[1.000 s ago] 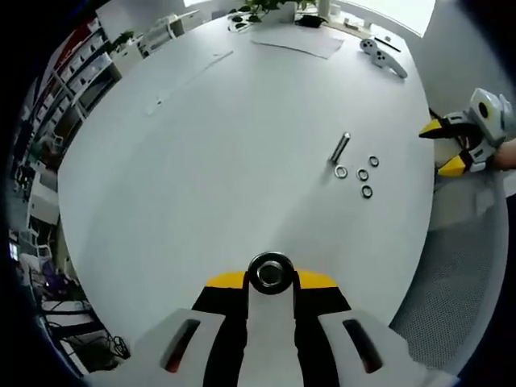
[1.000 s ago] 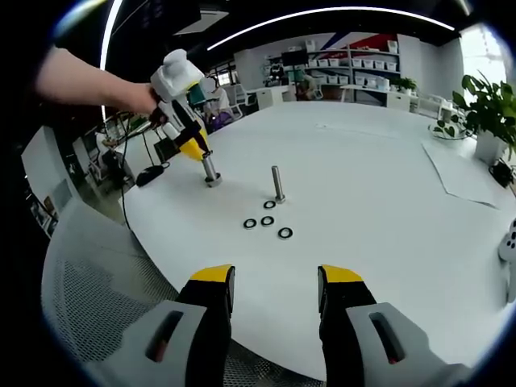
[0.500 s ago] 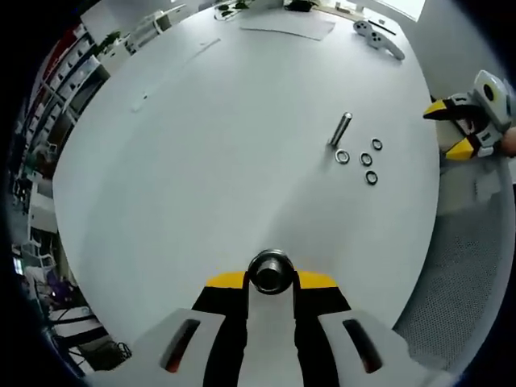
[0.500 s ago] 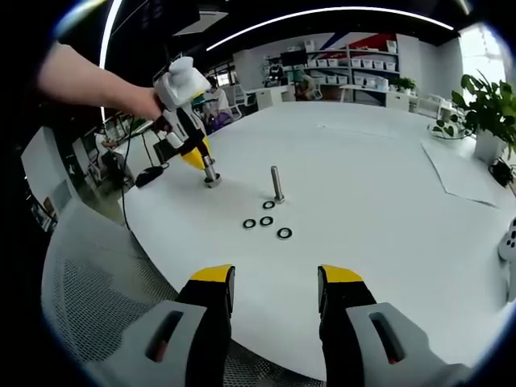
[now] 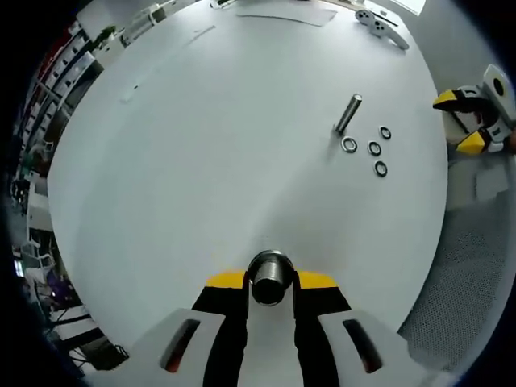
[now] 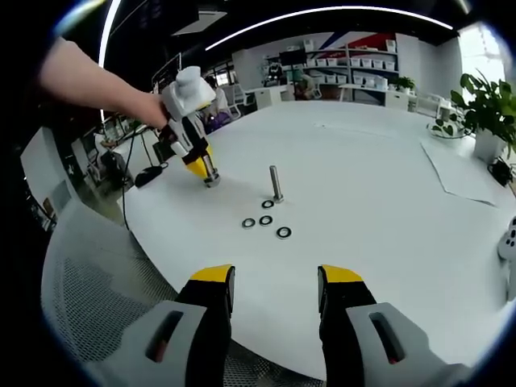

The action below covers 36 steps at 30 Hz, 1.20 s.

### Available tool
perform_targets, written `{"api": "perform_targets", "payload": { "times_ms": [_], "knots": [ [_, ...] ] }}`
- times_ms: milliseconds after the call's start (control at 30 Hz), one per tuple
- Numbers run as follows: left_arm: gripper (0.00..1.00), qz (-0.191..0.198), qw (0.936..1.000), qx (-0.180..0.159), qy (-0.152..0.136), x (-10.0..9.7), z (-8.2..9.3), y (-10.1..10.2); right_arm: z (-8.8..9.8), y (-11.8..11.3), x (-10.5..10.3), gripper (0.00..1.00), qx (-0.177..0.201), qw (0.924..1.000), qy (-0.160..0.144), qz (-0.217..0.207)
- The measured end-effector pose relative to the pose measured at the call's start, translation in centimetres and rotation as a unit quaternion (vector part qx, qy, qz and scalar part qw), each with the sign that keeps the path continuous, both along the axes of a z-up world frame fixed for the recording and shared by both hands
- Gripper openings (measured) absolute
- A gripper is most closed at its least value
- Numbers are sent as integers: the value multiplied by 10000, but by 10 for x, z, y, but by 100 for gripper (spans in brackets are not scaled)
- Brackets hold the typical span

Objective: Place the washer onto the threaded stud by aligning its center hole with the stud, sliding it down to the base, and recovering from edge contact or off-axis alignment until the washer reaches the visible bottom stop.

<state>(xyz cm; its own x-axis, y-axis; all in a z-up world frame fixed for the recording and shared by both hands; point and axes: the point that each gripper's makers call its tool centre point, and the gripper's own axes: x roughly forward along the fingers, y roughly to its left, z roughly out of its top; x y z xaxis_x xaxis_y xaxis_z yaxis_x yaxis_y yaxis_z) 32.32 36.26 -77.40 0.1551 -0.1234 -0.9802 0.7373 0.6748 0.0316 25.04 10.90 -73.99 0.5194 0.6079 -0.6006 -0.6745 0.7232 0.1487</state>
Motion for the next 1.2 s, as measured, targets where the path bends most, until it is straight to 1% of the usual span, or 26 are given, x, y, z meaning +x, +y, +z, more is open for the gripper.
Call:
{"api": "perform_targets", "payload": {
  "times_ms": [233, 500, 600, 667, 700, 733, 900, 1000, 1100, 1200],
  "knots": [
    [18, -11, 10000, 43, 51, 0, -7, 0, -1, 0, 0, 44, -4, 10000, 9, -6],
    [19, -13, 10000, -17, 60, 2, -7, -1, -1, -1, 0, 44, -20, 10000, 12, -14],
    [20, 60, 9999, -77, 87, 3, -8, 0, -1, -1, 0, 44, -18, 10000, 11, -19],
    [23, 180, 9996, -219, 2, 5, -7, -4, -1, -1, 0, 44, -29, 10000, 16, -3],
    [27, 139, 9997, -206, 9, 5, -6, -4, -1, -1, 0, 44, -31, 10000, 17, -1],
    [28, 122, 9997, -200, -46, 7, -4, -3, -1, -1, 0, 44, -30, 10000, 17, -2],
    [31, 235, 9991, -271, -204, 13, 1, -2, -1, -1, 0, 44, -34, 10000, 25, -7],
    [31, 235, 9985, -278, -401, 14, 6, 1, -1, -1, 0, 44, -43, 10000, 21, -2],
    [34, 460, 9973, -406, -397, 12, 8, 3, -1, -1, 0, 44, -39, 10000, 19, -8],
    [34, 558, 9961, -465, -510, 14, 12, 8, -1, -1, 0, 44, -49, 10000, 21, 5]
  ]
}}
